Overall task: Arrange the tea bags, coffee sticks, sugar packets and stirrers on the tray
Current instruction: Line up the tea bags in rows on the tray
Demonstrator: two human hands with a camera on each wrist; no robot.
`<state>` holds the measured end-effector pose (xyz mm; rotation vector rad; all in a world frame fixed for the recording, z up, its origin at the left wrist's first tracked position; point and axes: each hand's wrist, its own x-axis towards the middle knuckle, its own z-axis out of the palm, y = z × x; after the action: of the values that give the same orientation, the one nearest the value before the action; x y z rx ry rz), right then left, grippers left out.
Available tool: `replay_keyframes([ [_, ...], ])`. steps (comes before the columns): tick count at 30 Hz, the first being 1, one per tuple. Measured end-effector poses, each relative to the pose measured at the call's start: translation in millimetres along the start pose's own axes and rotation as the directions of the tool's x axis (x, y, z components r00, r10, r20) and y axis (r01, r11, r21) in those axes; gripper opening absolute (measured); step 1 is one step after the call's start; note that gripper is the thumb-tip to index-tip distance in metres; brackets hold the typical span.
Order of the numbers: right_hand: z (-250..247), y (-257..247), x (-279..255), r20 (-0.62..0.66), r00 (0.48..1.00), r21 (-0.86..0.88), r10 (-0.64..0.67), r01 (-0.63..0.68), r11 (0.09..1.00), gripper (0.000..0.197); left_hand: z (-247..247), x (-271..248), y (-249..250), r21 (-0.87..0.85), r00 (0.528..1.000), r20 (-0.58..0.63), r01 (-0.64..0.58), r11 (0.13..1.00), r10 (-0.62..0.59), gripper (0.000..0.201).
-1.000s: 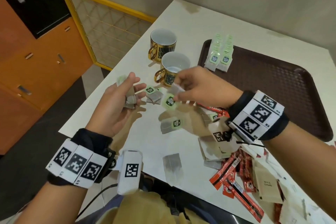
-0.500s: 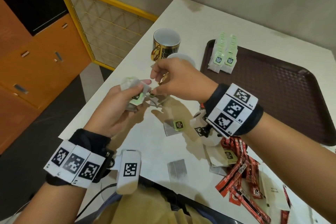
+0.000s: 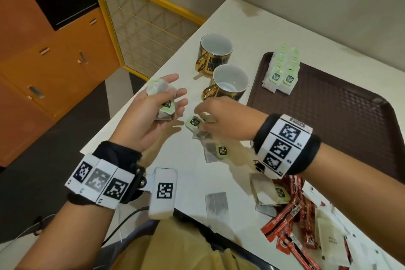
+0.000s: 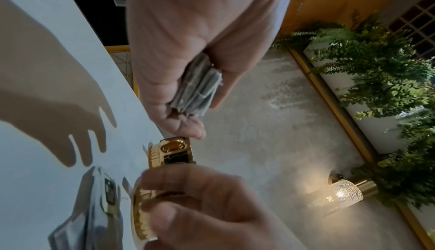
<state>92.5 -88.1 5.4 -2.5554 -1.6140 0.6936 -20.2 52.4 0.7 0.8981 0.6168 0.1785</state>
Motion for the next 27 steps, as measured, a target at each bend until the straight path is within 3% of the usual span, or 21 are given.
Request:
replay_keyframes([
  [3,12,-11,8,0.071,0.997,-0.183,0.022,-0.008,0.983,0.051,4,-1,-2,0.021,1.000,0.006,-0.003,1.000,0.002,0.027],
  [6,21,-15,8,-0.020,0.999,-0.354,-0.041,0.031,0.935,0.034,3,-2,-2,-0.004,1.000,-0.030,0.004,1.000,-0.005,0.024],
  [9,24,-13,2,-0.035,0.996,-0.380,-0.084,0.064,0.923,0.022,0,-3,-6,-0.047,0.996,-0.087,0.025,0.999,-0.029,0.021],
  [11,22,-6,-1,-0.097,0.993,-0.285,-0.073,0.042,0.958,0.017,-1,-5,-10,-0.075,0.992,-0.113,0.042,0.996,-0.050,0.019],
  [14,8,7,-7,-0.273,0.961,0.061,0.034,-0.018,0.998,0.020,-2,-7,-16,-0.115,0.988,-0.138,0.060,0.992,-0.075,0.022],
  [17,-8,5,-19,-0.496,0.860,0.316,0.121,0.049,0.948,0.019,4,-7,-23,-0.170,0.979,-0.149,0.114,0.979,-0.140,0.034],
  [19,-11,-6,-27,-0.558,0.820,0.375,0.128,0.112,0.920,0.009,15,-8,-25,-0.173,0.980,-0.058,0.179,0.968,-0.192,0.039],
  [22,-8,-19,-37,-0.461,0.887,0.347,0.016,0.163,0.924,0.020,34,-9,-24,-0.151,0.968,0.164,0.217,0.964,-0.192,0.037],
  [24,-8,-16,-43,-0.362,0.932,0.476,0.008,0.177,0.861,0.032,39,-7,-23,-0.141,0.972,0.152,0.200,0.970,-0.179,0.026],
  [26,-8,-7,-49,-0.343,0.938,0.610,0.047,0.185,0.771,0.033,34,-4,-22,-0.182,0.979,0.079,0.200,0.963,-0.189,0.017],
  [27,-8,-2,-50,-0.353,0.933,0.601,0.069,0.170,0.781,0.032,29,-2,-21,-0.231,0.978,0.035,0.207,0.951,-0.204,0.018],
])
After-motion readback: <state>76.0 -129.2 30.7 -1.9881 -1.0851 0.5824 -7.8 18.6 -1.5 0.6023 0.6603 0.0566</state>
